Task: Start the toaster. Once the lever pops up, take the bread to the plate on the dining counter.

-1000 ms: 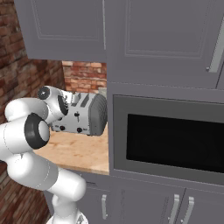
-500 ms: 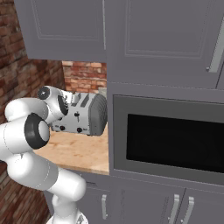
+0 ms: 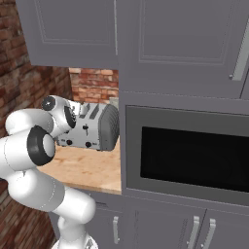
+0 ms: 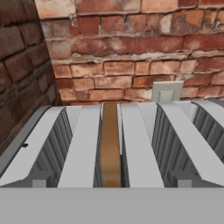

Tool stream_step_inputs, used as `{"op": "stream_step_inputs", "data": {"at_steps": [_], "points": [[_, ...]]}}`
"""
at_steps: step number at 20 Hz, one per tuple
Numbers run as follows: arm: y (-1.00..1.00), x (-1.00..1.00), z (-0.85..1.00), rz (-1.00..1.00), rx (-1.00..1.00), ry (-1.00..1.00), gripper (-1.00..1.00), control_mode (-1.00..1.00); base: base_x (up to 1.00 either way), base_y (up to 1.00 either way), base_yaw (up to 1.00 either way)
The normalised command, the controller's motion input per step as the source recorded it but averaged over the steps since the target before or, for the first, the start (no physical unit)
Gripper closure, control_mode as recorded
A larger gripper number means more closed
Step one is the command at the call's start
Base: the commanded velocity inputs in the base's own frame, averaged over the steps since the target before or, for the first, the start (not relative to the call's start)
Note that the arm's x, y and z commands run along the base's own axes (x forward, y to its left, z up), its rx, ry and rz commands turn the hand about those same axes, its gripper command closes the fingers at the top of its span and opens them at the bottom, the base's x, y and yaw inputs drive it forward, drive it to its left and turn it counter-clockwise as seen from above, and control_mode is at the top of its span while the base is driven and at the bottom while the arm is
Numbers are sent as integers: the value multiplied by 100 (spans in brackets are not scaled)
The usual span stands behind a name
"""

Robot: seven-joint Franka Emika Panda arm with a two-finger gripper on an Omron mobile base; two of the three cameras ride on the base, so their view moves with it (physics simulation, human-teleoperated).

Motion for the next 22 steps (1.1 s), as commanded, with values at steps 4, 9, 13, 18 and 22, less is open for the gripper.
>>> {"op": "stream_step_inputs", "data": {"at_steps": [4, 9, 13, 18, 22], "points": [[0, 0, 0, 0, 0, 0, -100, -100, 0, 0, 0], [0, 0, 0, 0, 0, 0, -100, -100, 0, 0, 0], [0, 0, 0, 0, 0, 0, -100, -100, 0, 0, 0], [0, 0, 0, 0, 0, 0, -100, -100, 0, 0, 0], [0, 0, 0, 0, 0, 0, -100, -100, 0, 0, 0]]}}
